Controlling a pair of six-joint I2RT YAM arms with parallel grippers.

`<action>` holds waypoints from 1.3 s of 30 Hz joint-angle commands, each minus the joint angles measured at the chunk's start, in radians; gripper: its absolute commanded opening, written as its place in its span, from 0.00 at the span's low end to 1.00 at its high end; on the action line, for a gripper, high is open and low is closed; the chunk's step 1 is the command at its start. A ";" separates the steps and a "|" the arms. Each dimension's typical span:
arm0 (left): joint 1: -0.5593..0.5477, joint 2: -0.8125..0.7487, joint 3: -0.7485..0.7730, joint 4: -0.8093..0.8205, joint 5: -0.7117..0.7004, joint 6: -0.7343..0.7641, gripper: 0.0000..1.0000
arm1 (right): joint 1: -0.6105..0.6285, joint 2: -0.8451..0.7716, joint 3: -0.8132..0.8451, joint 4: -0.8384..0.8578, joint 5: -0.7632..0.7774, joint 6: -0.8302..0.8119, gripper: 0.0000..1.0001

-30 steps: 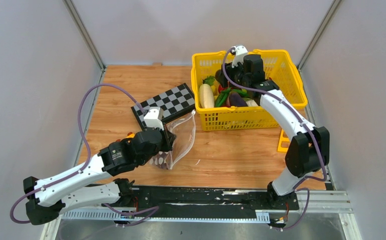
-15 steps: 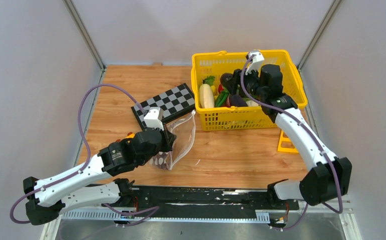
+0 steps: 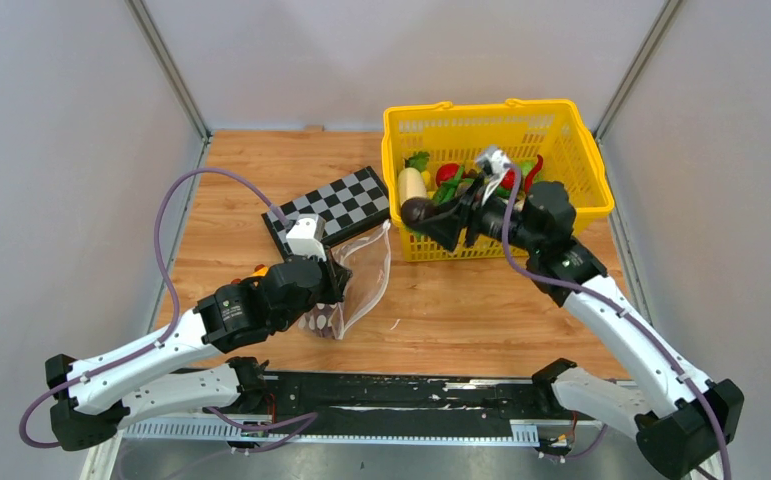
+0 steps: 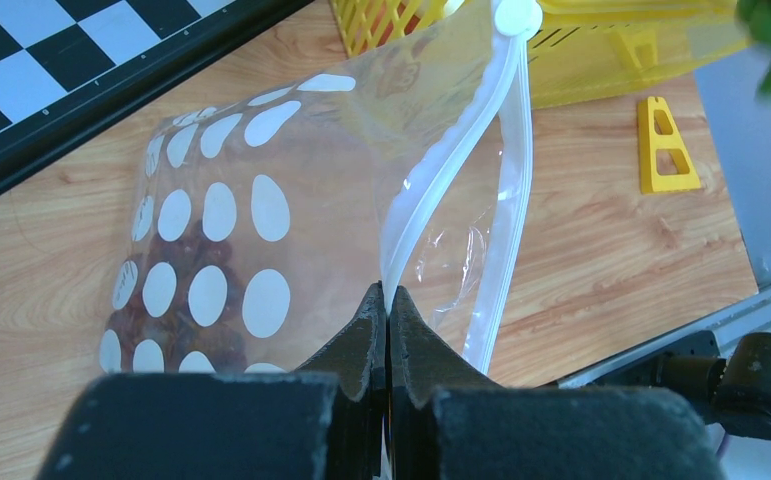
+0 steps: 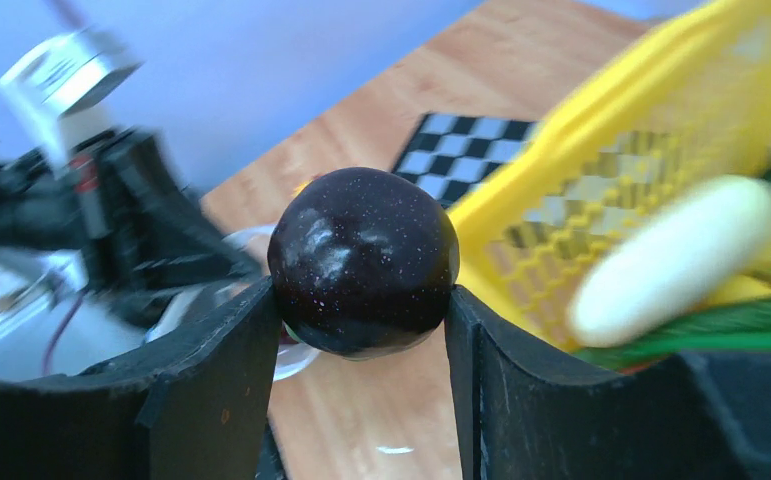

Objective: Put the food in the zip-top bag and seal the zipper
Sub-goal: Place the fake vegetable in the zipper food storage bag.

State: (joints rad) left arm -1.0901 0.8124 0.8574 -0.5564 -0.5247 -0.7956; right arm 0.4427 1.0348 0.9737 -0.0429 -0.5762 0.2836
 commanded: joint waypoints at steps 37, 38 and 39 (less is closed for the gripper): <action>0.004 -0.025 0.031 0.044 -0.023 -0.024 0.00 | 0.521 0.104 0.025 -0.044 0.434 -0.076 0.76; 0.004 -0.025 0.030 0.045 -0.025 -0.024 0.00 | 0.521 0.081 0.020 -0.046 0.446 -0.078 0.76; 0.005 -0.025 0.028 0.045 -0.024 -0.022 0.00 | 0.521 0.044 0.017 -0.051 0.464 -0.085 0.76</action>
State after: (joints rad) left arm -1.0847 0.7986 0.8574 -0.5453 -0.5251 -0.8059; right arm 0.9554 1.1938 0.9504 -0.1184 -0.1318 0.2150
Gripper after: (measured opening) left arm 0.008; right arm 0.760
